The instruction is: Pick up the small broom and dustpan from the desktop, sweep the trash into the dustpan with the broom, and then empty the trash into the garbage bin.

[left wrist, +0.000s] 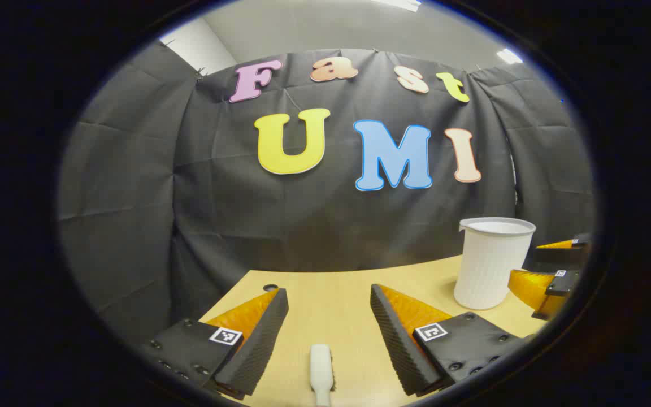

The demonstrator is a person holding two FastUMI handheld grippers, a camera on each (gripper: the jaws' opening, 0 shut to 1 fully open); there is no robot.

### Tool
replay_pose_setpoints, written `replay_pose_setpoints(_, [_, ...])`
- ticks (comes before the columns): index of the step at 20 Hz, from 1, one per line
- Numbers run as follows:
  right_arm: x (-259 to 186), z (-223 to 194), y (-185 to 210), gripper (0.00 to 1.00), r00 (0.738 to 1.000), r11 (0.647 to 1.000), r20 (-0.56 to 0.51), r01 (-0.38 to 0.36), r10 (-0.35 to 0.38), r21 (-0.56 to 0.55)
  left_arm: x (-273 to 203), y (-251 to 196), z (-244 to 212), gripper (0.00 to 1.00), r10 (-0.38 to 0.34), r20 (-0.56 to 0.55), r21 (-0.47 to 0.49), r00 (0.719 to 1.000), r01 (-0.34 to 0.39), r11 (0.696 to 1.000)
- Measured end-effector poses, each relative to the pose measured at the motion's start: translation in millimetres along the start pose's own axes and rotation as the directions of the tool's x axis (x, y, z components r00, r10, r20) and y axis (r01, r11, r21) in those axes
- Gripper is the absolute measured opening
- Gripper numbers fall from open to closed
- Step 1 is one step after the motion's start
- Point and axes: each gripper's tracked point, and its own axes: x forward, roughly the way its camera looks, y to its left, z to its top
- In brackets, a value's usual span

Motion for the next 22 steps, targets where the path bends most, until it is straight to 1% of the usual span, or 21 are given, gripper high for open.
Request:
replay_pose_setpoints(3, [1,-8,0,0.94,0.999,1.0,-0.036,-0.003,0.004,0.005,2,-1,-11,0.99,-0.005,-0.035,0.017,0.999,0.005,1.0])
replay_pose_setpoints(8, [1,-24,3,0.95,0.994,1.0,-0.103,-0.02,0.021,0.015,5,-5,-38,0.99,-0.024,-0.127,0.02,0.992,0.027,0.999])
replay_pose_setpoints(9, [2,-29,4,0.95,0.992,1.0,-0.12,-0.024,0.026,0.016,4,-5,-44,0.95,-0.03,-0.148,0.015,0.989,0.033,0.999])
replay_pose_setpoints(10, [1,-32,5,0.95,0.991,1.0,-0.133,-0.026,0.028,0.016,5,-5,-50,0.95,-0.032,-0.168,0.006,0.985,0.033,0.999])
replay_pose_setpoints(11, [-1,-37,7,0.95,0.989,1.0,-0.146,-0.026,0.028,0.017,6,-5,-55,0.92,-0.035,-0.185,-0.007,0.982,0.034,0.999])
replay_pose_setpoints(12, [-1,-40,7,0.95,0.987,1.0,-0.157,-0.026,0.028,0.016,5,-4,-59,0.92,-0.036,-0.198,-0.02,0.979,0.032,0.999])
replay_pose_setpoints(13, [0,-43,6,0.95,0.985,1.0,-0.17,-0.026,0.028,0.016,4,-2,-62,0.96,-0.034,-0.21,-0.03,0.977,0.028,0.999])
replay_pose_setpoints(14, [0,-46,5,0.95,0.983,1.0,-0.182,-0.026,0.028,0.017,5,-1,-64,0.92,-0.031,-0.221,-0.034,0.975,0.024,0.999])
replay_pose_setpoints(16, [1,-51,8,0.94,0.979,0.999,-0.203,-0.031,0.034,0.021,5,1,-67,0.96,-0.03,-0.23,-0.038,0.973,0.022,0.999])
replay_pose_setpoints(17, [1,-55,9,0.95,0.975,0.999,-0.219,-0.035,0.039,0.024,6,1,-71,0.96,-0.032,-0.24,-0.036,0.97,0.024,0.999])
replay_pose_setpoints(18, [1,-60,10,0.94,0.97,0.999,-0.239,-0.041,0.046,0.026,5,2,-77,0.99,-0.034,-0.255,-0.033,0.966,0.027,0.999])
replay_pose_setpoints(19, [0,-66,13,0.95,0.964,0.998,-0.259,-0.048,0.054,0.028,3,1,-82,0.99,-0.039,-0.269,-0.031,0.962,0.032,0.999])
replay_pose_setpoints(20, [1,-71,14,0.94,0.959,0.998,-0.278,-0.054,0.06,0.029,1,2,-88,0.96,-0.041,-0.285,-0.028,0.958,0.035,0.999])
replay_pose_setpoints(22, [0,-82,16,0.95,0.941,0.997,-0.331,-0.064,0.071,0.03,-2,3,-102,0.96,-0.04,-0.32,-0.02,0.946,0.035,0.999])
